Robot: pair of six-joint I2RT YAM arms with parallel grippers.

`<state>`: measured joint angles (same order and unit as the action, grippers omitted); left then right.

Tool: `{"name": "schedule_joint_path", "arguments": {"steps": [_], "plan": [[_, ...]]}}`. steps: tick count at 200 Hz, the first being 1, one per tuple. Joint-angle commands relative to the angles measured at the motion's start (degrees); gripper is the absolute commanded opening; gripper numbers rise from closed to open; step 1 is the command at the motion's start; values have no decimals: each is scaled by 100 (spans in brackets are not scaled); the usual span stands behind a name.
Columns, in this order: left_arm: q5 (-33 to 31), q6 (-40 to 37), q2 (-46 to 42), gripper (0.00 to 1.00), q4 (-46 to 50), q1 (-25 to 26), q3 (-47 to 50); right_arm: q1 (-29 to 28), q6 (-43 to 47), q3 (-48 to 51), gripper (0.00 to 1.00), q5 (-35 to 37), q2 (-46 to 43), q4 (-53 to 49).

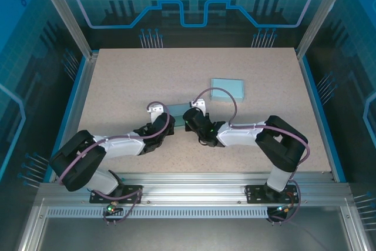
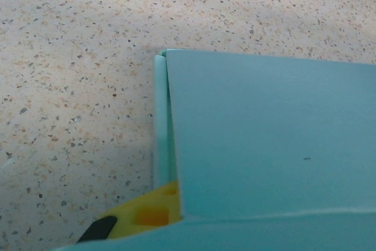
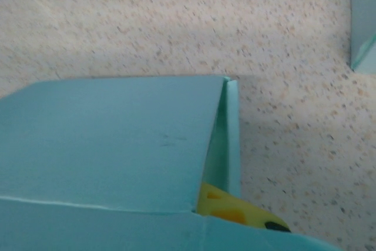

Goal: Fold the paper box

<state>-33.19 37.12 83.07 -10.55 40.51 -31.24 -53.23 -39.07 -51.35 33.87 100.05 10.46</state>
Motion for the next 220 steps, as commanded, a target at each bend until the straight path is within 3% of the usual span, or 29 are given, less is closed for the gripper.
{"name": "schedule_joint_path", "arguments": {"steps": [1,45,89,109,139,167,197,220], "plan": [[709,-116,-92,14,140,229,-37,-187,-48,64,0,-502,208,-27],[722,-59,-590,37,677,231,116,-182,-51,64,0,-315,317,-217],[987,160,-1699,74,1745,248,325,-149,-83,-4,0,-299,320,-447],[1136,404,-2285,86,2335,264,365,-151,-92,-24,0,-295,305,-538],[956,500,-3209,96,3173,264,266,-161,-102,-6,0,-260,226,-648],[586,211,-3674,99,3681,238,-110,-182,-1,-23,0,-205,149,-781],[408,-467,-3500,99,3581,10,-600,-252,173,-106,5,-154,59,-916],[759,-909,-3057,99,3151,-448,-937,-334,259,-206,13,-46,19,-1085]]}}
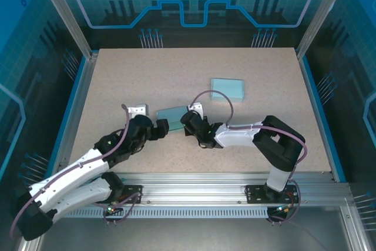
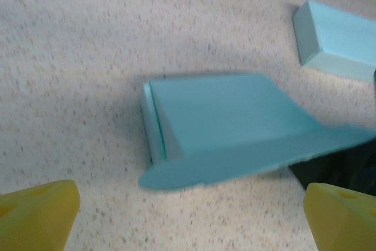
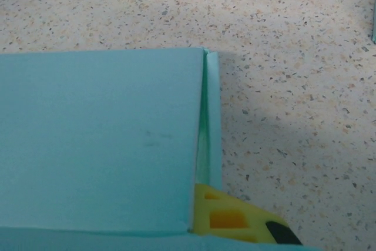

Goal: Fold the paper box

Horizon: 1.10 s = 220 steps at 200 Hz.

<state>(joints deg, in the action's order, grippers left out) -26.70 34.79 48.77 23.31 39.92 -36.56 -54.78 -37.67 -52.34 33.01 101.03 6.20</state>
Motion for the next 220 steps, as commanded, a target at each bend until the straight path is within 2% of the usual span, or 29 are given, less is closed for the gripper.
{"name": "schedule_joint_path", "arguments": {"steps": [1,22,43,70,107,156,220], "plan": [[133,-693,402,99,-250,-411,-419,-185,124,-113,13,47,-82,-670],[473,-1024,997,98,-523,-767,-715,-273,203,-204,24,205,-144,-912],[716,-1217,1628,98,-549,-958,-985,-381,291,-319,42,409,-229,-1169],[919,-1297,2287,98,-760,-1009,-1128,-499,363,-419,63,578,-311,-1391],[1166,-1226,2793,98,-985,-1014,-1172,-590,465,-469,83,587,-526,-1550],[1190,-1193,2919,99,-1020,-1015,-1078,-821,736,-408,99,548,-1121,-1925],[1195,-1051,2854,99,-1304,-1014,-582,-1069,796,-25,100,1066,-2665,-2674]]}}
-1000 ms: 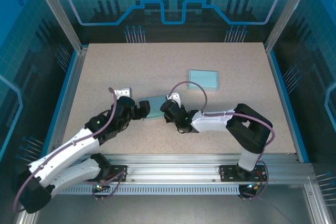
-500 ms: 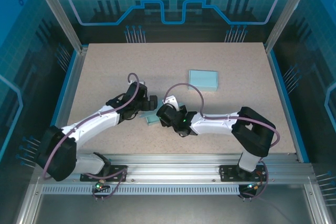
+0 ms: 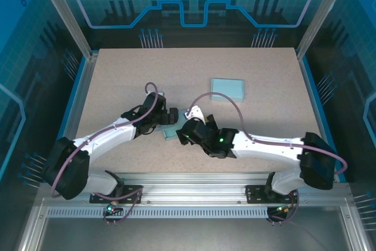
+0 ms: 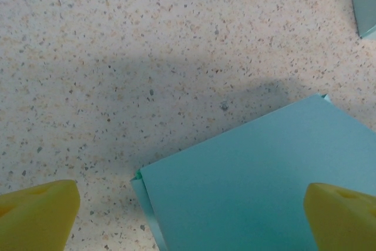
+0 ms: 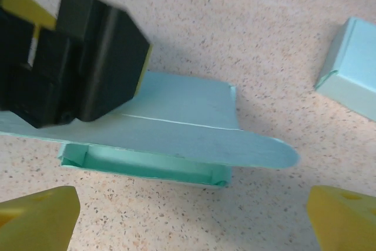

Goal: Fold the paper box

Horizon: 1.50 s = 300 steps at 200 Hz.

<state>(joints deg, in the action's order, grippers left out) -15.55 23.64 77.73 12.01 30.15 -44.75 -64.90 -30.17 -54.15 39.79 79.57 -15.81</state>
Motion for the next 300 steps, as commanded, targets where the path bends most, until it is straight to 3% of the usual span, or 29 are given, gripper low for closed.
{"name": "schedule_joint_path", "arguments": {"steps": [1,43,101,129,200,227,300], "plan": [[75,63,-45,99,-178,-36,251,-57,47,162,100,393,-546,-474],[74,215,-3,99,-423,-34,654,210,-153,182,100,486,-1204,-388],[73,373,217,99,-688,-33,923,1541,-245,-348,100,-1873,-553,-82],[92,456,423,99,-757,-20,1015,1919,-512,-871,100,-2403,191,-617],[116,639,602,96,-868,-16,1164,2110,-692,-1484,97,-2973,1614,-1223],[122,608,476,93,-807,-17,1059,2125,-613,-1426,92,-3038,1682,-1144],[254,492,-177,91,-315,-136,650,2337,-639,-750,91,-3587,1440,-487]]}}
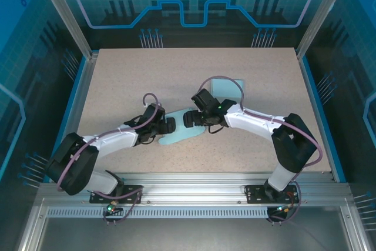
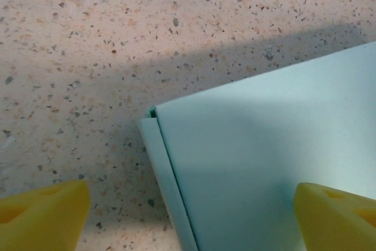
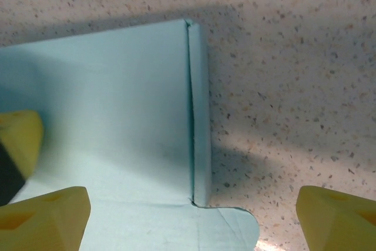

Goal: Fold the paper box

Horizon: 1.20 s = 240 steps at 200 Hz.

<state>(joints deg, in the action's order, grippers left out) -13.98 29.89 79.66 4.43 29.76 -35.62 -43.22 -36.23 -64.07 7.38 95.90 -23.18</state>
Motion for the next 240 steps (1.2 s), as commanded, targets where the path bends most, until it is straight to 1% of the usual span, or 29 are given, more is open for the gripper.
{"name": "schedule_joint_path", "arguments": {"steps": [1,18,22,29,33,43,55,70,93,110,137,146,174,206,240], "plan": [[97,-133,-384,91,453,-99,-267,176,-33,253,91,-348,-198,251],[122,-211,-640,92,632,-141,-303,177,147,393,90,-316,-296,332],[136,-226,-689,92,675,-161,-310,172,242,438,88,-336,-335,381],[157,-237,-774,92,740,-196,-329,144,416,503,86,-331,-415,462],[173,-259,-810,92,779,-209,-332,102,551,561,83,-313,-463,516],[208,-269,-863,91,833,-273,-332,-48,883,664,83,-96,-600,596],[308,-282,-860,89,824,-361,-315,-341,1349,733,81,340,-730,623],[496,-267,-738,84,760,-467,-306,-767,1948,701,78,992,-761,525],[932,-265,-372,75,492,-571,-353,-1420,2609,628,78,2275,-522,386],[1204,-272,6,70,287,-625,-456,-1754,2974,646,78,2819,-311,479],[1470,-328,582,56,12,-664,-700,-1963,3272,755,78,2800,-155,765],[1522,-358,744,54,-37,-671,-806,-2036,3389,803,78,2809,-134,876],[1689,-487,1205,54,-159,-688,-1176,-2111,3528,759,79,3020,69,965],[1936,-678,1656,54,-158,-723,-1609,-2113,3629,462,79,3416,601,863],[2066,-770,1696,53,-113,-785,-1756,-2038,3717,359,78,3767,850,1154]]}}
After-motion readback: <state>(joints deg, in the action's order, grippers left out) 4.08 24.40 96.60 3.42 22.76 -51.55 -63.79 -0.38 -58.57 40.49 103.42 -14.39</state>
